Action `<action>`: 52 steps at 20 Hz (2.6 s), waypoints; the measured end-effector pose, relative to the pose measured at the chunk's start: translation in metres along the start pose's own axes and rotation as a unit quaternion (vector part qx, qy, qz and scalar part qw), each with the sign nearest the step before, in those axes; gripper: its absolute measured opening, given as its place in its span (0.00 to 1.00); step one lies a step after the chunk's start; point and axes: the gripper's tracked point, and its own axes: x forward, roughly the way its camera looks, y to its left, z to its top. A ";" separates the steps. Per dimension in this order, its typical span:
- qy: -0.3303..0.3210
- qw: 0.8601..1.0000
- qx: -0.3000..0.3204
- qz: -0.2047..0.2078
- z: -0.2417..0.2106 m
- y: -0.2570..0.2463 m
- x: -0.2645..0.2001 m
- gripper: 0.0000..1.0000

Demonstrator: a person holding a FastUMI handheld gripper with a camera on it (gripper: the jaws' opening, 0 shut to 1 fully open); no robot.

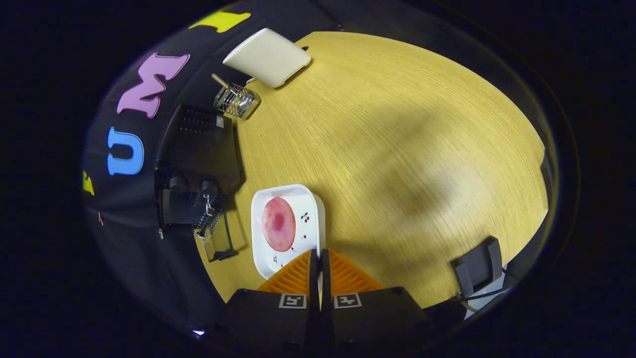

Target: Open the toaster oven, put the food inside, and close the toaster oven door.

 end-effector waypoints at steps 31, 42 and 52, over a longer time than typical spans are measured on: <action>-0.022 0.990 0.041 0.135 -0.118 0.181 0.019 0.05; -0.085 0.983 0.102 0.127 -0.100 0.272 0.107 0.05; -0.142 0.961 0.208 0.117 -0.062 0.310 0.162 0.05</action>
